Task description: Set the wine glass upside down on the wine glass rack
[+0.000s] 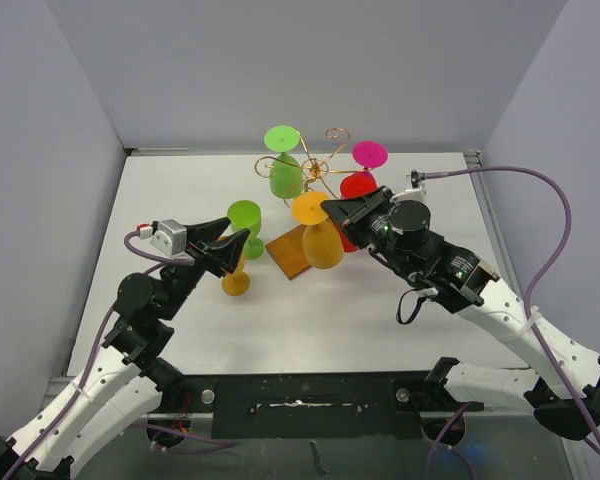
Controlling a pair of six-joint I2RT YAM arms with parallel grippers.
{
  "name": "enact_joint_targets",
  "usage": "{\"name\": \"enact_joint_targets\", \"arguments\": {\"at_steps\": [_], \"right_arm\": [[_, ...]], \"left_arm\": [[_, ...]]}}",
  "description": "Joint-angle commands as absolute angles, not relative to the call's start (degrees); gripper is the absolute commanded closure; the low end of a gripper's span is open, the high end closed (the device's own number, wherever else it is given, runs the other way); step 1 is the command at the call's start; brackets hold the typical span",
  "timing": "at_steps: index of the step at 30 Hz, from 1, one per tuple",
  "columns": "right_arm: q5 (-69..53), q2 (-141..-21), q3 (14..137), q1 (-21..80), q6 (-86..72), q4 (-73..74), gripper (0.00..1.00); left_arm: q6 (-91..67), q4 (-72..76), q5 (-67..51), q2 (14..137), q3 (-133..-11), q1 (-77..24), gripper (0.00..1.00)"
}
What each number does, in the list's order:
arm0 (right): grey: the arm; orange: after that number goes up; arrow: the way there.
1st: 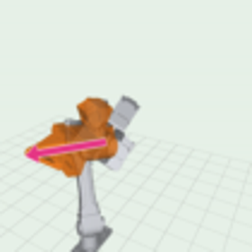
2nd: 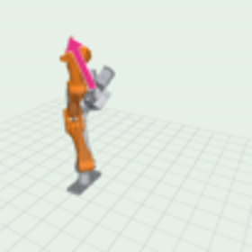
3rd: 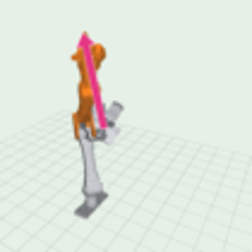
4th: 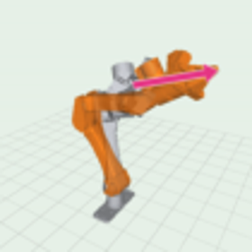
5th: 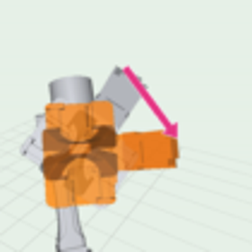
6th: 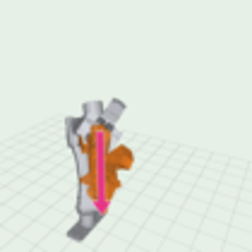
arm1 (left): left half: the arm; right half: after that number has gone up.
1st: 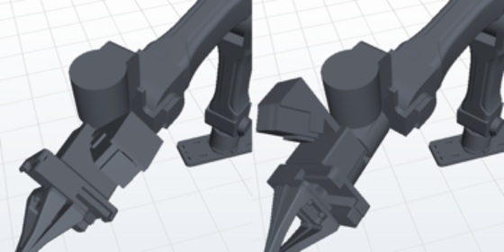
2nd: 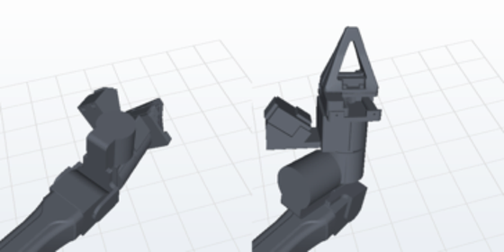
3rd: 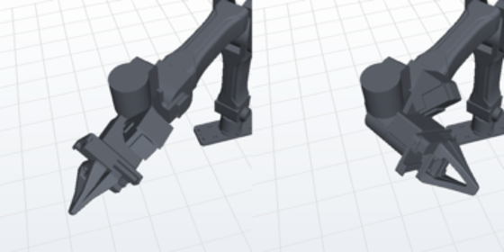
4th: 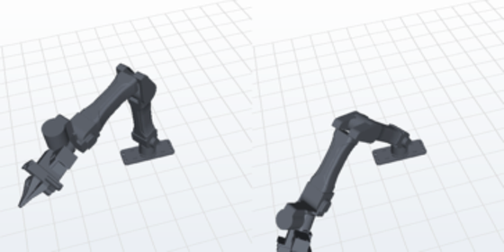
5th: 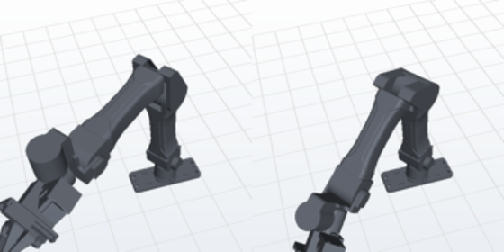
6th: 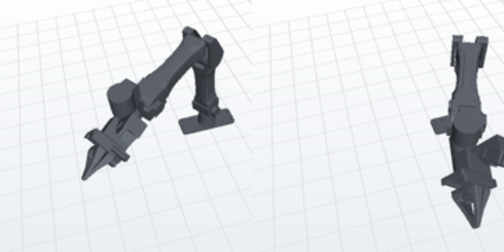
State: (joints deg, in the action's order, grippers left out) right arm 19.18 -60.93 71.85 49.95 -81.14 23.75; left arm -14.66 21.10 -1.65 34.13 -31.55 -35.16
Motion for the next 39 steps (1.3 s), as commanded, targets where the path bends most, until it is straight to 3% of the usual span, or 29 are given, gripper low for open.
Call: {"name": "enact_joint_targets", "arguments": {"at_steps": [1, 39], "right_arm": [[23.95, -61.64, 73.95, 48.09, -82.4, 22.35, 1.0], [21.36, -70.12, 77.28, 44.99, -81.75, 12.9, 1.0]], "left_arm": [[-14.0, 19.11, 6.08, 32.58, -34.44, -34.93, 0.5], [-14.06, 18.9, 9.45, 30.33, -32.57, -34.97, 0.47]]}}
